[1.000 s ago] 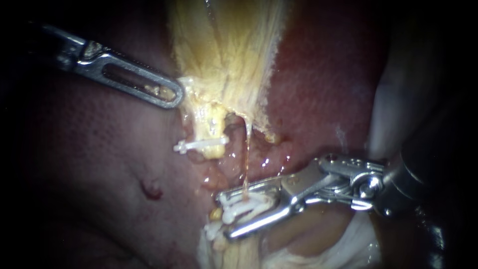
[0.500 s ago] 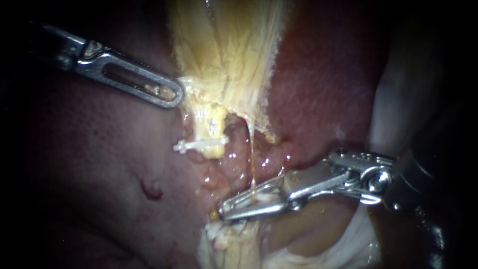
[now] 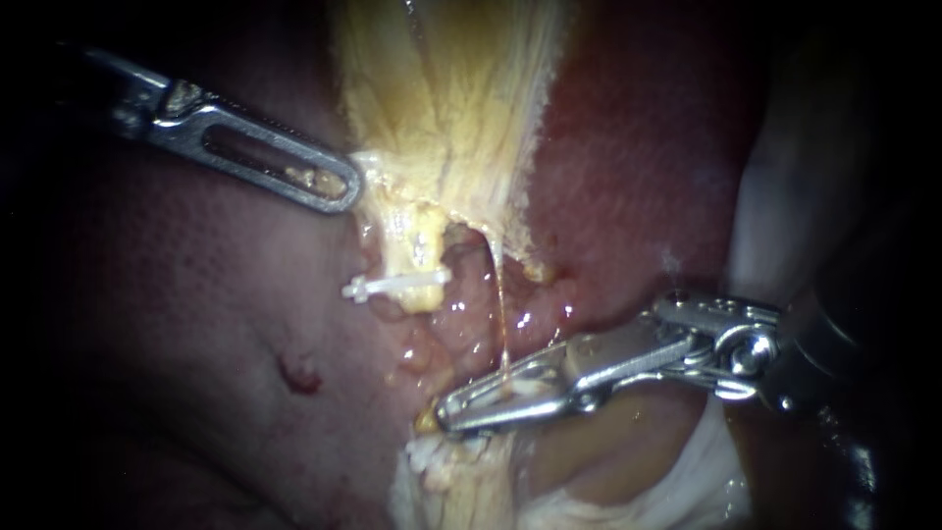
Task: Clipping second clip right tube
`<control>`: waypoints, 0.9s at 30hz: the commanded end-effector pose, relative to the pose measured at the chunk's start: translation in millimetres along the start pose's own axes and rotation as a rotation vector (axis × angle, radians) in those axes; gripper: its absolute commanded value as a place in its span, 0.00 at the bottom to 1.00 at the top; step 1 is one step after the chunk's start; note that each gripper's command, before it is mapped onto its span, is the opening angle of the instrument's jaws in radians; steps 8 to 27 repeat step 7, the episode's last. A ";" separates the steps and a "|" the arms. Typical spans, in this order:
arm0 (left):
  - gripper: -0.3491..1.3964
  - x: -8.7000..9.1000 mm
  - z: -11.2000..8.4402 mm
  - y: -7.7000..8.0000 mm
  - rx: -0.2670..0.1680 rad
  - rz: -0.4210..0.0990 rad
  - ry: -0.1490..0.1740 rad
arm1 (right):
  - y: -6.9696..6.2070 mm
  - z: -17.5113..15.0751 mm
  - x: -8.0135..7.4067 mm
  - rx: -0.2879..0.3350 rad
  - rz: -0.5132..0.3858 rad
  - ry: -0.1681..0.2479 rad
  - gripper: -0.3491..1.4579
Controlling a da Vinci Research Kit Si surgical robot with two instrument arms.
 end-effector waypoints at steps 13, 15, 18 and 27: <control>0.00 0.0 0.0 0.0 0.000 0.000 0.000 | 0.1 0.0 -0.1 -0.001 -0.001 0.000 0.00; 0.00 0.0 0.0 0.0 0.000 0.000 0.000 | 0.1 0.0 -0.1 -0.001 -0.001 0.000 0.00; 0.00 0.0 0.0 0.0 0.000 0.000 0.000 | 0.1 0.0 -0.1 -0.001 -0.001 0.000 0.00; 0.00 0.0 0.0 0.0 0.000 0.000 0.000 | 0.1 0.0 -0.1 -0.001 -0.001 0.000 0.00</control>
